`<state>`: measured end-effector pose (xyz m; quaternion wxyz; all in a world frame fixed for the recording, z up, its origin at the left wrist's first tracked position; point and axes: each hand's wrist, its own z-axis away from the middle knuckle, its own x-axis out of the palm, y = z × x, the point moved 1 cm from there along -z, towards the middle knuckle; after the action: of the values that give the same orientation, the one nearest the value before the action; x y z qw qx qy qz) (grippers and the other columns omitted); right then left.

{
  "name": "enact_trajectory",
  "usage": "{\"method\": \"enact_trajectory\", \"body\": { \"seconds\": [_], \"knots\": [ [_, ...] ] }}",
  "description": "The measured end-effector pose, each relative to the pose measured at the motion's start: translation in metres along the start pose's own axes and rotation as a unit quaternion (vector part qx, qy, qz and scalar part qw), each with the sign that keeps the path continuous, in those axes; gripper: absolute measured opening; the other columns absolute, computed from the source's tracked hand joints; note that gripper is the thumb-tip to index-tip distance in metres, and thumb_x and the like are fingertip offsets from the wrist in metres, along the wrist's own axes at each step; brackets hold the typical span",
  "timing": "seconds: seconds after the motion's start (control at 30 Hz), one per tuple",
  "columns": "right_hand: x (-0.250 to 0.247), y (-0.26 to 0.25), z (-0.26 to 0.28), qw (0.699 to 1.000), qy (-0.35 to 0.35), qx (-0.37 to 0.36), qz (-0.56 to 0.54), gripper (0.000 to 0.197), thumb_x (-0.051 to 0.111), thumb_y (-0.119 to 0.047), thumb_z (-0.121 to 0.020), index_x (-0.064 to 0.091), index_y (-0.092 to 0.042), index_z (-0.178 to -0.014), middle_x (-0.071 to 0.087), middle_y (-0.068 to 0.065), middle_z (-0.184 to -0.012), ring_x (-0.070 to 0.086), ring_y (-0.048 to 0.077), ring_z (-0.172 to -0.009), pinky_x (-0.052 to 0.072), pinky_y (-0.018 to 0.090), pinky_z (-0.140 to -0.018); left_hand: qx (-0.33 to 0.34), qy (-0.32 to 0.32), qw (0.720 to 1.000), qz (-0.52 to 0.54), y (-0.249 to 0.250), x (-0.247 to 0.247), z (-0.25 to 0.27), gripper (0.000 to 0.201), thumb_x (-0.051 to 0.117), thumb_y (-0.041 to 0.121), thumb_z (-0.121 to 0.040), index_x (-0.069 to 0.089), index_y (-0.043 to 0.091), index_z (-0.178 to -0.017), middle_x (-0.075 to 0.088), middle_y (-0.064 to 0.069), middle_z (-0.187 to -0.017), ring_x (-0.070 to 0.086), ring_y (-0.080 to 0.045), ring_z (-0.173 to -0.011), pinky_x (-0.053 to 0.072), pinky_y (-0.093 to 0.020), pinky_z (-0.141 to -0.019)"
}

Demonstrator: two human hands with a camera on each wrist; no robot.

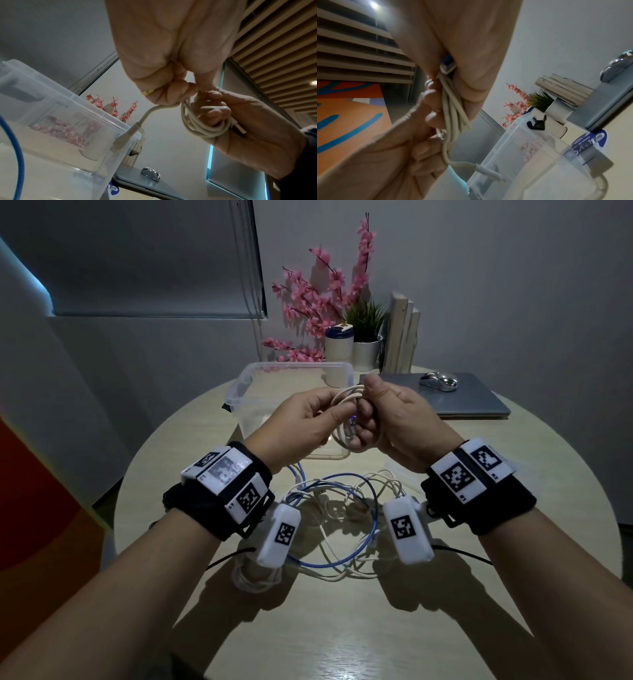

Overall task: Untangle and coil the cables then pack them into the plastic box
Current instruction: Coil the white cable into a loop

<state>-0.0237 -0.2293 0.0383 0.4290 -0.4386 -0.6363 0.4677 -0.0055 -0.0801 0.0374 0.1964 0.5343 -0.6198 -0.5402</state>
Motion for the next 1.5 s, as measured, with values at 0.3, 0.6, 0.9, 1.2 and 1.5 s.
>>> {"method": "enact_trajectory", "body": {
  "seconds": [0.3, 0.6, 0.9, 1.2, 1.5],
  "knots": [
    [-0.008, -0.002, -0.003, 0.963, 0.012, -0.056, 0.264, 0.024, 0.05, -0.015, -0.097, 0.067, 0.002, -0.102, 0.063, 0.008, -0.069, 0.057, 0.022, -0.063, 0.049, 0.032, -0.061, -0.034, 0.082, 0.989, -0.116, -0.01, -0.014, -0.001, 0.026, 0.056, 0.03, -0.094, 0.064, 0.024, -0.07, 0.046, 0.012, -0.051, 0.039, -0.005, -0.049, 0.033, -0.027, -0.055],
    [-0.008, -0.004, -0.003, 0.98, 0.12, -0.026, 0.157, 0.024, 0.049, -0.012, -0.097, 0.062, 0.009, -0.102, 0.056, 0.01, -0.064, 0.058, 0.014, -0.048, 0.052, 0.028, -0.048, -0.059, 0.04, 0.996, -0.049, -0.017, -0.024, 0.011, 0.018, 0.058, 0.011, -0.093, 0.07, 0.021, -0.083, 0.058, 0.006, -0.062, 0.044, -0.003, -0.05, 0.037, -0.017, -0.05],
    [-0.01, -0.01, -0.004, 0.978, 0.147, -0.03, 0.145, 0.022, 0.049, -0.01, -0.097, 0.063, 0.007, -0.097, 0.055, 0.012, -0.065, 0.058, 0.014, -0.046, 0.056, 0.029, -0.049, -0.039, 0.04, 0.998, -0.036, -0.013, -0.019, 0.025, 0.016, 0.063, 0.032, -0.082, 0.071, 0.018, -0.082, 0.065, 0.001, -0.078, 0.052, -0.002, -0.064, 0.043, -0.017, -0.062],
    [-0.003, -0.007, -0.001, 0.981, 0.142, -0.019, 0.133, 0.025, 0.049, -0.011, -0.097, 0.062, 0.01, -0.099, 0.055, 0.011, -0.067, 0.059, 0.012, -0.045, 0.054, 0.03, -0.048, -0.029, 0.01, 0.956, -0.291, -0.015, -0.019, 0.02, 0.015, 0.068, 0.015, -0.086, 0.061, 0.019, -0.073, 0.059, 0.007, -0.065, 0.051, -0.002, -0.058, 0.039, -0.011, -0.055],
    [-0.004, -0.003, 0.0, 0.986, 0.101, 0.004, 0.13, 0.028, 0.049, -0.013, -0.097, 0.06, 0.011, -0.106, 0.055, 0.023, -0.088, 0.06, 0.018, -0.053, 0.054, 0.032, -0.05, -0.135, 0.146, 0.979, -0.047, -0.023, -0.024, 0.017, 0.017, 0.051, 0.005, -0.096, 0.048, 0.012, -0.08, 0.069, -0.016, -0.08, 0.071, -0.022, -0.072, 0.059, -0.033, -0.068]
  ]
}}
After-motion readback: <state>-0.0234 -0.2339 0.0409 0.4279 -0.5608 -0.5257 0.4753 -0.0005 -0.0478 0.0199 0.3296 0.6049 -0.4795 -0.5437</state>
